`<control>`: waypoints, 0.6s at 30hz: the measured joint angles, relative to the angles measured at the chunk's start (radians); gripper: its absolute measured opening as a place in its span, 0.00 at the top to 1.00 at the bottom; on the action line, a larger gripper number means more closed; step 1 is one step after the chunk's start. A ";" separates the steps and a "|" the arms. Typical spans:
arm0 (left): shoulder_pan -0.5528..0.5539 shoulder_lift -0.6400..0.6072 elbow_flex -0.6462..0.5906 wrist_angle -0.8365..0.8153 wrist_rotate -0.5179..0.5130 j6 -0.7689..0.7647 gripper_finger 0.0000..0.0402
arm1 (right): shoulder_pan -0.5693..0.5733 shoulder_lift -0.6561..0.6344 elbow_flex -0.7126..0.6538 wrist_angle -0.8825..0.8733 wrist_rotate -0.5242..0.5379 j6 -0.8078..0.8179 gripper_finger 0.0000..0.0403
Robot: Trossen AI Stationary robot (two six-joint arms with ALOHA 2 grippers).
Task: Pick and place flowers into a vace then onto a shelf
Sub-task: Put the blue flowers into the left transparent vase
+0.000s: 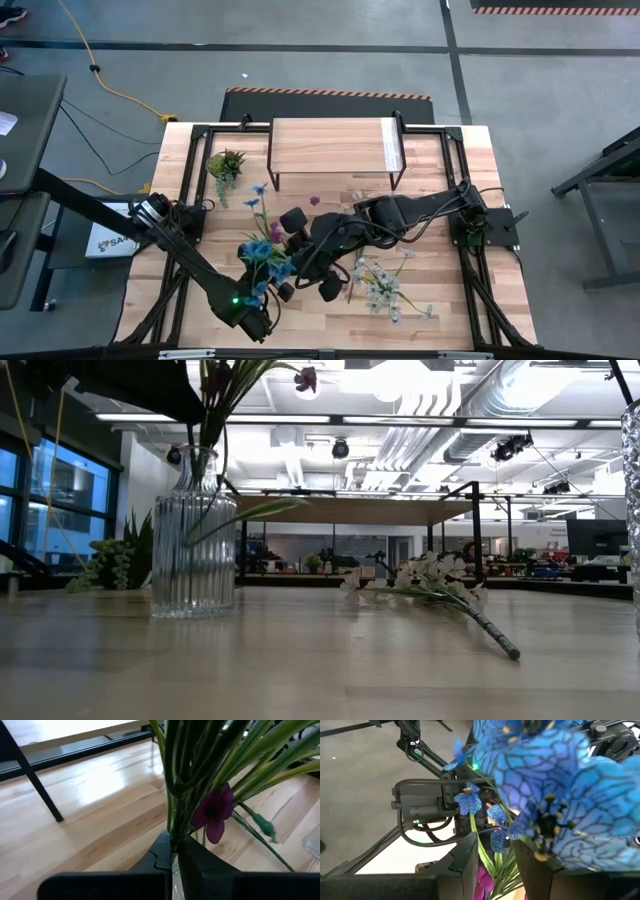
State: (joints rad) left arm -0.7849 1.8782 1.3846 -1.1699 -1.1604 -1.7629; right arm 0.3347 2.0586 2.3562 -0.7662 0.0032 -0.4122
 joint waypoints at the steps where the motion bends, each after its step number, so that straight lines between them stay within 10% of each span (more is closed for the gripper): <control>1: 0.000 0.000 0.000 0.001 0.000 0.007 0.89 | 0.000 0.000 0.000 0.000 0.000 0.000 0.71; 18: 0.000 0.000 0.000 0.001 0.022 0.005 0.52 | 0.000 0.000 0.000 0.000 0.001 0.000 0.71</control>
State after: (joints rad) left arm -0.7849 1.8782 1.3846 -1.1692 -1.1385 -1.7582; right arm 0.3347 2.0586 2.3562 -0.7662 0.0040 -0.4122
